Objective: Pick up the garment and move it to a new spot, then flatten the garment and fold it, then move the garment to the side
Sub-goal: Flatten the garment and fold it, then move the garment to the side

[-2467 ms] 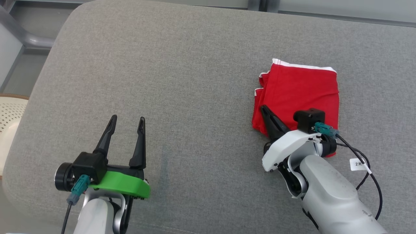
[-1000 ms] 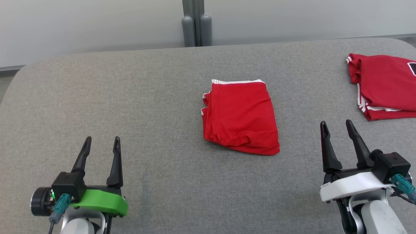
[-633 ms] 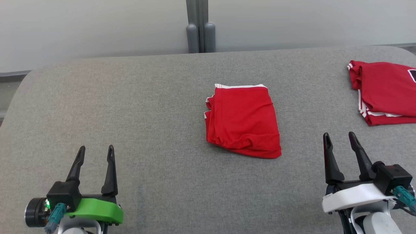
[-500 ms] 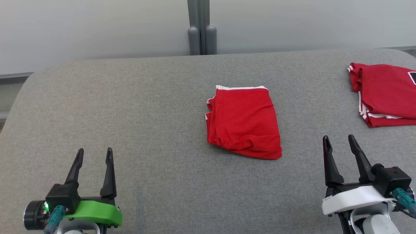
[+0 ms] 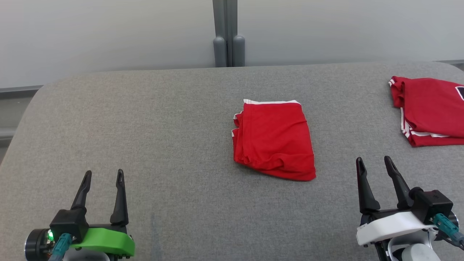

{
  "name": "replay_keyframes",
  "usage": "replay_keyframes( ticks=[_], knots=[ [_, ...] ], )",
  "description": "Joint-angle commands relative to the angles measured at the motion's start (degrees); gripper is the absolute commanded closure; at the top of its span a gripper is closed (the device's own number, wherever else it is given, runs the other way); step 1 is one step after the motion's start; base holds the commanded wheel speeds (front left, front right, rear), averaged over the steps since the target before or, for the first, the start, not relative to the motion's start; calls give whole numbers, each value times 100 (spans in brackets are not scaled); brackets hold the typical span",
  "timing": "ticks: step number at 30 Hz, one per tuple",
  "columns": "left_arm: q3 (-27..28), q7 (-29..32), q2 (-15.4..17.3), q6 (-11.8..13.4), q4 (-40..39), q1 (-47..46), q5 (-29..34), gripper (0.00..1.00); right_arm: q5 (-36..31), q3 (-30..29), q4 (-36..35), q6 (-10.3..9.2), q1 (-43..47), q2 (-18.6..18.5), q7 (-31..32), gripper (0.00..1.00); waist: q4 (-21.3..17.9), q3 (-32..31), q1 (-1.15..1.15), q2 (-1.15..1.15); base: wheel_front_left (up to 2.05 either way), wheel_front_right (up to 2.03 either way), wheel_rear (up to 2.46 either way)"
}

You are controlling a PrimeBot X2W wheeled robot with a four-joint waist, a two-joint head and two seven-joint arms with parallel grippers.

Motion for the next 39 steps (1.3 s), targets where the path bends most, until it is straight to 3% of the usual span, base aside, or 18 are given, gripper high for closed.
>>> replay_keyframes(
  ticks=[1,39],
  knots=[
    [21,1,-16,6,-21,109,72,0,-52,11,28,-2,58,-17,-16,0,-5,-9,0,0,0,0,0],
    [22,1,-21,-14,93,-35,61,0,-53,59,168,-2,-93,18,-16,0,93,67,0,0,0,0,0]
  ],
)
